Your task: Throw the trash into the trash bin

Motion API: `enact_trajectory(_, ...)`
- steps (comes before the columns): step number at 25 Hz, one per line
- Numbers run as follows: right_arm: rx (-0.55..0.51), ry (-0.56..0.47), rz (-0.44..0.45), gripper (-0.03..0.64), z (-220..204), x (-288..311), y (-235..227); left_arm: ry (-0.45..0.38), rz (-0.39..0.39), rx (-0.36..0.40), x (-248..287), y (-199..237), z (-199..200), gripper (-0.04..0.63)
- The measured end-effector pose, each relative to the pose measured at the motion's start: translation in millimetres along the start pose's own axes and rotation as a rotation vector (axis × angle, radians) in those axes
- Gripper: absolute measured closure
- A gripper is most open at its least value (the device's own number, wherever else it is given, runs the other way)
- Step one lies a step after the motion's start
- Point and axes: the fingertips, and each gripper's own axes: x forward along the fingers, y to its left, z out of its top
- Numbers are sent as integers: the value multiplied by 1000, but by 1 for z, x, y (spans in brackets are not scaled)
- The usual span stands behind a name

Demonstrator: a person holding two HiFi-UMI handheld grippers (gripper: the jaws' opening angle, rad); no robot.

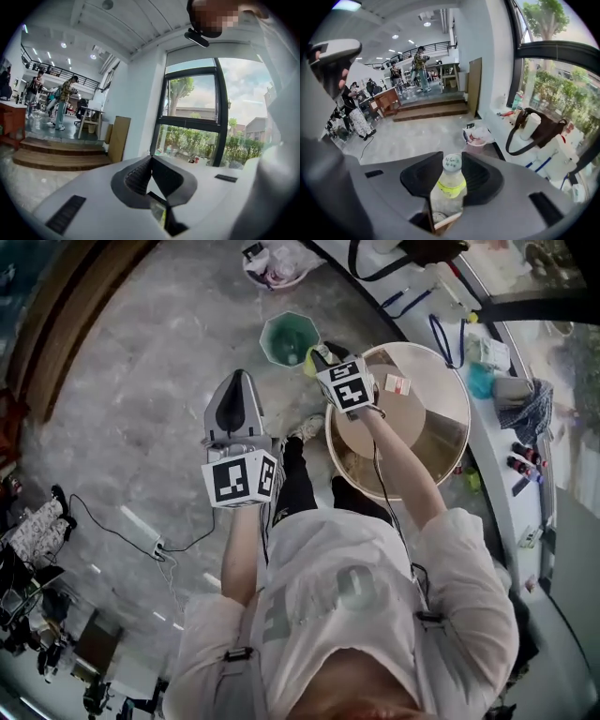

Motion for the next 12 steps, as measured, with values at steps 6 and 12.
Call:
enact_trajectory(6, -17, 62, 26, 486, 9, 79, 20, 3, 42, -4, 8, 52, -4, 584)
enact_trajectory(12, -27, 128, 7, 486, 2, 127, 19, -4, 71, -6, 12, 80, -11, 583)
